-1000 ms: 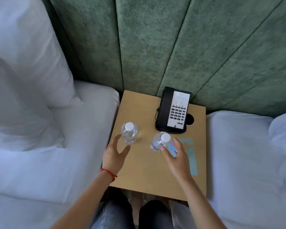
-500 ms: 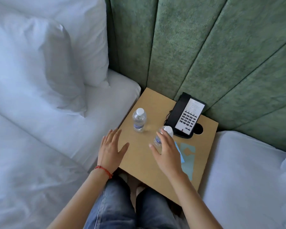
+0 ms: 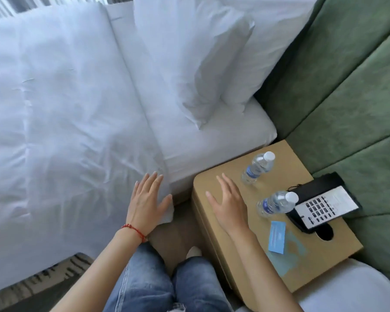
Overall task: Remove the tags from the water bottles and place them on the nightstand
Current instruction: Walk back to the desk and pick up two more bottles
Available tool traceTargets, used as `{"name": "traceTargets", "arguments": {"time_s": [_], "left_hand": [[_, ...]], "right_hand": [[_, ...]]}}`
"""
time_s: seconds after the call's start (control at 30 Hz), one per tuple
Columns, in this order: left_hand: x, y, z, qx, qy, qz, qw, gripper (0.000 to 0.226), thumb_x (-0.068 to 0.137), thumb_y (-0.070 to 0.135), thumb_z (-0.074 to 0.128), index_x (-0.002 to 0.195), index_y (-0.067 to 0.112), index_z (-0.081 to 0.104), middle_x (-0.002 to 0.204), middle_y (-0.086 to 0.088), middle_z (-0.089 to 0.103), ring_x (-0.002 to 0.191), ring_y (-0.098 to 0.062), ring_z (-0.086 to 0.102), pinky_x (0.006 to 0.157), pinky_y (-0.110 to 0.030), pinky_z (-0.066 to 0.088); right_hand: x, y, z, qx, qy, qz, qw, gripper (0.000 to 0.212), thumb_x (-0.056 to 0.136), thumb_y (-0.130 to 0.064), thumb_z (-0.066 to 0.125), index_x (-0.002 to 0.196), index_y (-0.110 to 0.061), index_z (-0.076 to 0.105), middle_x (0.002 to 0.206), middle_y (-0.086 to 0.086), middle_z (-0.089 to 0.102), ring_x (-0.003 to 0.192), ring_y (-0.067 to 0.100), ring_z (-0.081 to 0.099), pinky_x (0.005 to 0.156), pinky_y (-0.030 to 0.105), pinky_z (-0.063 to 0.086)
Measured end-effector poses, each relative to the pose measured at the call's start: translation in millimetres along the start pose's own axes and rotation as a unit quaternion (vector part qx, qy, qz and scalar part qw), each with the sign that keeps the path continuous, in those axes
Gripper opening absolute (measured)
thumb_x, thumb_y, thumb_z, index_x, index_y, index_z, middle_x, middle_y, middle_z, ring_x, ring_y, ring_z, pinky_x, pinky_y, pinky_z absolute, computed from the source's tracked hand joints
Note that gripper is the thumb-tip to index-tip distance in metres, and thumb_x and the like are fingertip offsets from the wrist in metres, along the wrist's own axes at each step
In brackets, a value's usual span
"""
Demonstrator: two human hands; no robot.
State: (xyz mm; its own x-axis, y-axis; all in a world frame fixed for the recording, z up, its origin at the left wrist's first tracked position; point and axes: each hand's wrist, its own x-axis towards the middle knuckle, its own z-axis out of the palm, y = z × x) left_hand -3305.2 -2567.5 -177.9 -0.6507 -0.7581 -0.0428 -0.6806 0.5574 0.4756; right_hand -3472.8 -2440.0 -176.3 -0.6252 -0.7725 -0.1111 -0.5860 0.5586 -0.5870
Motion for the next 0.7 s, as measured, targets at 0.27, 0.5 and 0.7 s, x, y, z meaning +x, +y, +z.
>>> {"name": "traceTargets", "arguments": {"time_s": [0.27, 0.5, 0.7], "left_hand": [[-58.4, -82.1, -50.6, -0.014, 0.088, -0.133, 0.987, 0.058, 0.09, 0.033, 0.053, 0.139, 0.01, 0.032, 0.149, -0.011, 0.03, 0.141, -0.026, 0.017, 0.117, -0.041, 0.01], [-135.1, -174.5, -100.0, -0.018, 0.147, -0.237, 0.96, 0.059, 0.09, 0.033, 0.052, 0.139, 0.009, 0.031, 0.149, -0.012, 0.03, 0.141, -0.027, 0.017, 0.115, -0.04, 0.007], [-195.9, -252.5, -141.9, -0.026, 0.199, -0.316, 0.927, 0.059, 0.09, 0.033, 0.051, 0.14, 0.011, 0.029, 0.151, -0.011, 0.027, 0.142, -0.025, 0.015, 0.115, -0.039, 0.004]], "right_hand": [[6.3, -90.8, 62.8, -0.006, -0.111, -0.123, 0.986, 0.058, 0.091, -0.04, 0.051, 0.142, -0.019, 0.032, 0.152, 0.0, 0.029, 0.14, 0.014, 0.023, 0.11, 0.027, 0.024], [-17.5, -202.0, 139.1, -0.003, -0.2, -0.21, 0.957, 0.061, 0.09, -0.043, 0.051, 0.143, -0.022, 0.028, 0.153, -0.002, 0.028, 0.14, 0.013, 0.023, 0.109, 0.031, 0.027], [-50.2, -299.4, 207.4, -0.007, -0.273, -0.293, 0.916, 0.06, 0.09, -0.042, 0.053, 0.142, -0.024, 0.029, 0.152, -0.003, 0.03, 0.139, 0.012, 0.025, 0.109, 0.03, 0.026]]}}
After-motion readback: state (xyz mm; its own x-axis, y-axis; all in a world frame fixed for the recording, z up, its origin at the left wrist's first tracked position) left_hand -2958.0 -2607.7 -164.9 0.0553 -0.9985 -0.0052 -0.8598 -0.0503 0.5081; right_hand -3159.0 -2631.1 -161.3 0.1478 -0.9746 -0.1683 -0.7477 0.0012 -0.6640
